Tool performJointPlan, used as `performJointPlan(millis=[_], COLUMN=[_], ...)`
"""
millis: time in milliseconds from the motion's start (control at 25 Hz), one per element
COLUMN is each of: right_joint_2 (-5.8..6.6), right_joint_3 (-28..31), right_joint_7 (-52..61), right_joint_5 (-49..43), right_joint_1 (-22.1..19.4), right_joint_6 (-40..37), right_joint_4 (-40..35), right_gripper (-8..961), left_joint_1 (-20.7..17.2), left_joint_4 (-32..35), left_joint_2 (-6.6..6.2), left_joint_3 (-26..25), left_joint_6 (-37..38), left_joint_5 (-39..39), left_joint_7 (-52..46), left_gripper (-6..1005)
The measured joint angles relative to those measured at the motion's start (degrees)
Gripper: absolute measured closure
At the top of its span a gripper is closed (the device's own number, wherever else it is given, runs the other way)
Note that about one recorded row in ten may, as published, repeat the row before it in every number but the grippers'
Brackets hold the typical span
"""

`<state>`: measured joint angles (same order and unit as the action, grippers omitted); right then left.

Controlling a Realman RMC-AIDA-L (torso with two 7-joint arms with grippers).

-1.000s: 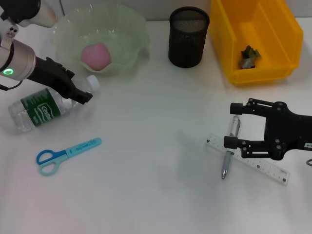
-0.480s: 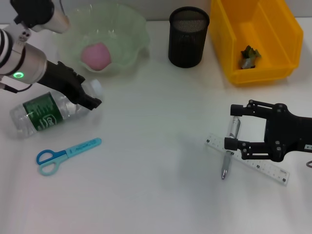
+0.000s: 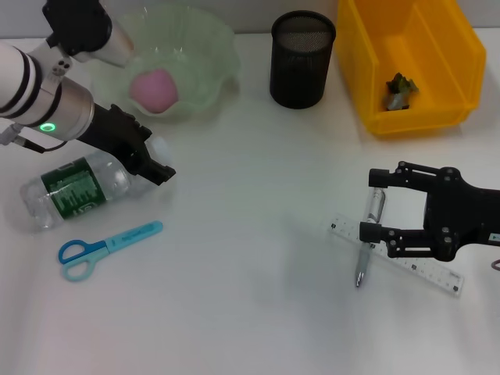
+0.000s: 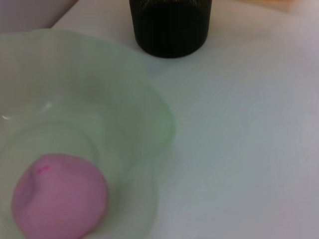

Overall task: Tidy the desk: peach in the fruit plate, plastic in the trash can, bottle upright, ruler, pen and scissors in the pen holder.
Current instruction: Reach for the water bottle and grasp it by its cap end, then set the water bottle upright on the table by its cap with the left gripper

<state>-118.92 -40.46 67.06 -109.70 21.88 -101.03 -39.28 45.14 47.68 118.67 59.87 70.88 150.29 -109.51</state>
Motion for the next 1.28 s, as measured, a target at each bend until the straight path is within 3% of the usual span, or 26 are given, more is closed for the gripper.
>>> performJointPlan(millis=[440,880,1040,1280], right_joint_2=[0.00,0.00,0.00,0.00], right_joint_3=[0.03,0.19,0.21,0.20], right_joint_7=[0.06,0.08,0.08,0.08], right_joint_5=[0.09,0.26,0.33,0.37], right_joint_1=[-0.38,-0.34,-0.37,-0.40], right_joint_6=[-0.09,-0.72,-0.77,-0.80], right_joint_4=[0.00,-0.05,-0.08,-0.09], right_gripper=[119,119,119,119], left_joint_1=[-0.02,0.19,-0.19,-3.38], left_joint_4=[-2.07,-1.69,0.33,10.25], left_joint_2=[-0.07,-0.10,-0.21,-0.59], left_joint_3=[1.13,1.04,0.60,-0.99], left_joint_6=[-2.94,-2.63,0.15,9.31], left_joint_5=[0.30,0.33,-1.09,-7.84], left_joint_7=[0.15,-0.01,0.13,0.30], left_gripper=[188,535,563,556])
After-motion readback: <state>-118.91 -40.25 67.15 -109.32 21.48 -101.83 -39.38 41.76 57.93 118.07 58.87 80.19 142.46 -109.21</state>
